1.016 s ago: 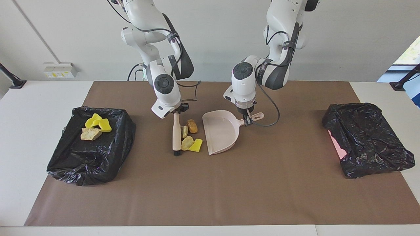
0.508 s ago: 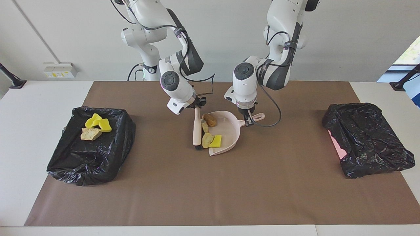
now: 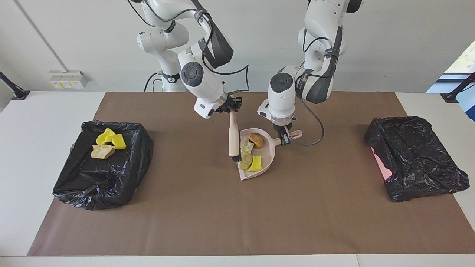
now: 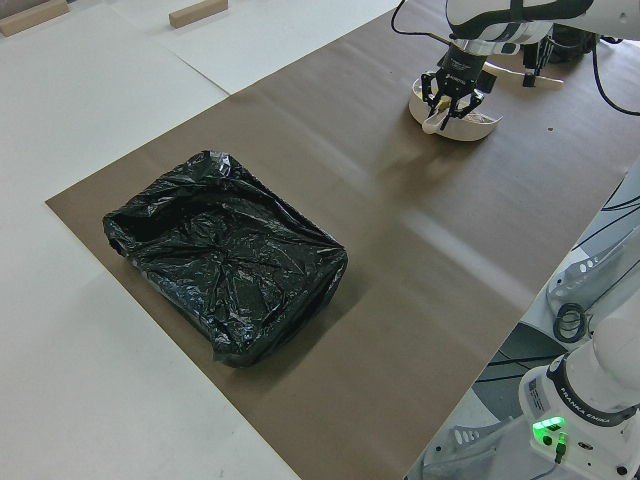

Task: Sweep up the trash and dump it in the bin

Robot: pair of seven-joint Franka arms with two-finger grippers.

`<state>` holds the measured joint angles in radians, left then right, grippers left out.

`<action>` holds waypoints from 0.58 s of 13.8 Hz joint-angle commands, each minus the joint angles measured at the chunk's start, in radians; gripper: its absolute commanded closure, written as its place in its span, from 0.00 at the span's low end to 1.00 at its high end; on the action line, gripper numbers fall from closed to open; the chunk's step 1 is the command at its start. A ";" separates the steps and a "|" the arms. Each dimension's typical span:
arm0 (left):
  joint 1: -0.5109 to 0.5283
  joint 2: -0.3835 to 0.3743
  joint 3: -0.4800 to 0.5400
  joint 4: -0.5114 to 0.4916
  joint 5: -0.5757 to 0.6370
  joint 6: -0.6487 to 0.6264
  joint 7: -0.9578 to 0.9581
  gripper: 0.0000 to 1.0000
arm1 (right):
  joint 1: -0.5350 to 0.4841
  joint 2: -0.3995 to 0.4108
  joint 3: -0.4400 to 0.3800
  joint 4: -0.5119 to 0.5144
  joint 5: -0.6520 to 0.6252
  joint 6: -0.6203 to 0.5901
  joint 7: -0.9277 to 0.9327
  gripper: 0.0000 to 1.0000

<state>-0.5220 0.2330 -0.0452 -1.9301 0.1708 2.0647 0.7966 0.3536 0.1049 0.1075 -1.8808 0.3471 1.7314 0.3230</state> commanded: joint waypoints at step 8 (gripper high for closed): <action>0.216 -0.073 -0.002 0.014 -0.096 0.015 0.367 1.00 | 0.214 -0.174 0.021 -0.225 -0.100 -0.014 0.356 1.00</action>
<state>-0.3646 0.2178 -0.0401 -1.9103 0.0987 2.0767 1.0818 0.5215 -0.0339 0.1254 -2.0254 0.2104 1.6550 0.6279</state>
